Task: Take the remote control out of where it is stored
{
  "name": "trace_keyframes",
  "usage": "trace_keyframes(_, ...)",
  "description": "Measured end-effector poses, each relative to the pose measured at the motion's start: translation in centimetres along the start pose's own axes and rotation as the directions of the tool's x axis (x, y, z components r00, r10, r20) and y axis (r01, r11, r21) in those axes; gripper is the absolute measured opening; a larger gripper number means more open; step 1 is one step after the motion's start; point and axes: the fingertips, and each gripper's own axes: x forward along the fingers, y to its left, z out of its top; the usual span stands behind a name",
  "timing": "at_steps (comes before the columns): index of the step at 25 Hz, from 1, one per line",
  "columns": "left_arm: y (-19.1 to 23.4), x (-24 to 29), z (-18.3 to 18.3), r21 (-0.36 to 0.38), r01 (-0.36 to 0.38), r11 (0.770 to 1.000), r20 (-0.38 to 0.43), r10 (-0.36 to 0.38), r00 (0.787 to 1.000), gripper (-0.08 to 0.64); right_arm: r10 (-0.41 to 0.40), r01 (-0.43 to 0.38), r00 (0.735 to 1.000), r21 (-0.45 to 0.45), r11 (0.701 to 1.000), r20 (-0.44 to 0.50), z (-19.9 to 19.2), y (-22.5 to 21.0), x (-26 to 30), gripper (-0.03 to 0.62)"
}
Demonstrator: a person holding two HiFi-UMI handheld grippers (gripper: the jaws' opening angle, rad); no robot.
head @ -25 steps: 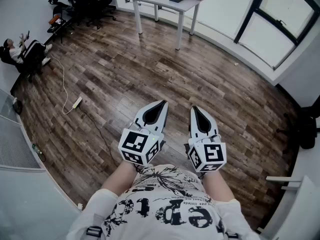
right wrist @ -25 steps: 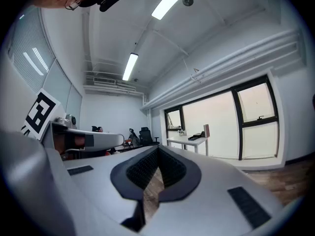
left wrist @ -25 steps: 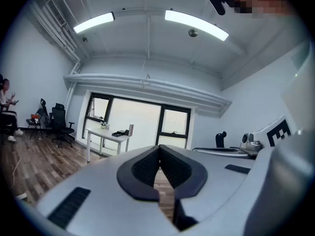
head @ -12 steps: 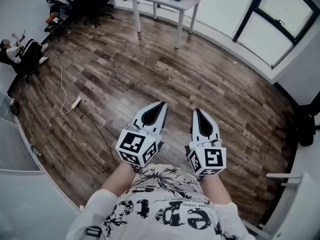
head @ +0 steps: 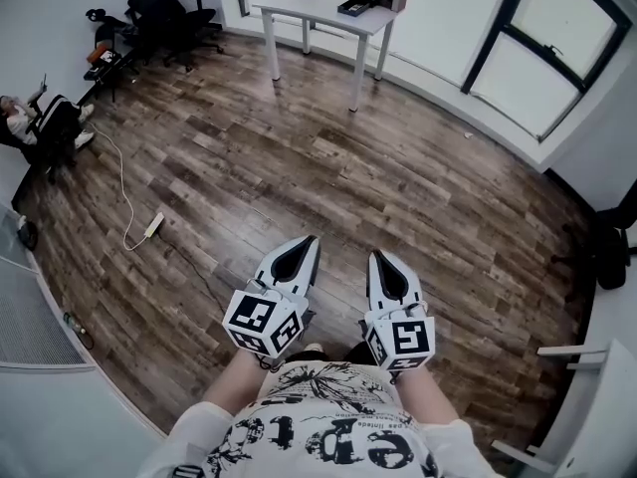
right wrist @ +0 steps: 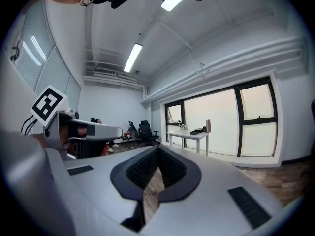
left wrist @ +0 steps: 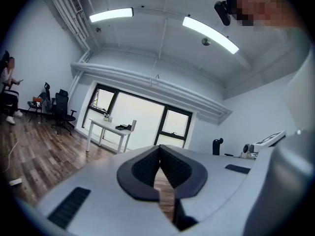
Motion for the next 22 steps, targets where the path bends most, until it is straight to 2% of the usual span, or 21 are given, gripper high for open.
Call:
trace_keyframes(5, 1.7, 1.0, -0.2, -0.022, -0.015, 1.0, -0.006, 0.015, 1.0, 0.011, 0.014, -0.014, 0.999, -0.016, 1.0, -0.033, -0.9, -0.3, 2.2, 0.002)
trace_keyframes(10, 3.5, 4.5, -0.4, -0.057, -0.059, 0.997, -0.008, 0.059, 0.998, 0.011, 0.043, -0.043, 0.999, 0.005, 0.999, -0.023, -0.8, -3.2, 5.6, 0.002)
trace_keyframes(12, 3.8, 6.3, 0.1, -0.061, -0.079, 0.995, 0.013, 0.08, 0.997, 0.011, 0.048, -0.048, 0.999, -0.007, 0.999, -0.015, -0.5, -5.5, 7.2, 0.002)
trace_keyframes(16, 3.6, 11.1, 2.0, -0.011, -0.128, 0.992, 0.06, 0.128, 0.99, 0.011, 0.037, -0.037, 0.999, -0.013, 0.999, 0.015, 1.4, -11.6, 10.2, 0.002)
trace_keyframes(22, 1.8, 19.6, 4.4, -0.021, -0.139, 0.99, 0.107, 0.14, 0.984, 0.011, 0.091, -0.09, 0.995, -0.012, 0.996, 0.041, 4.2, -19.1, 14.0, 0.002)
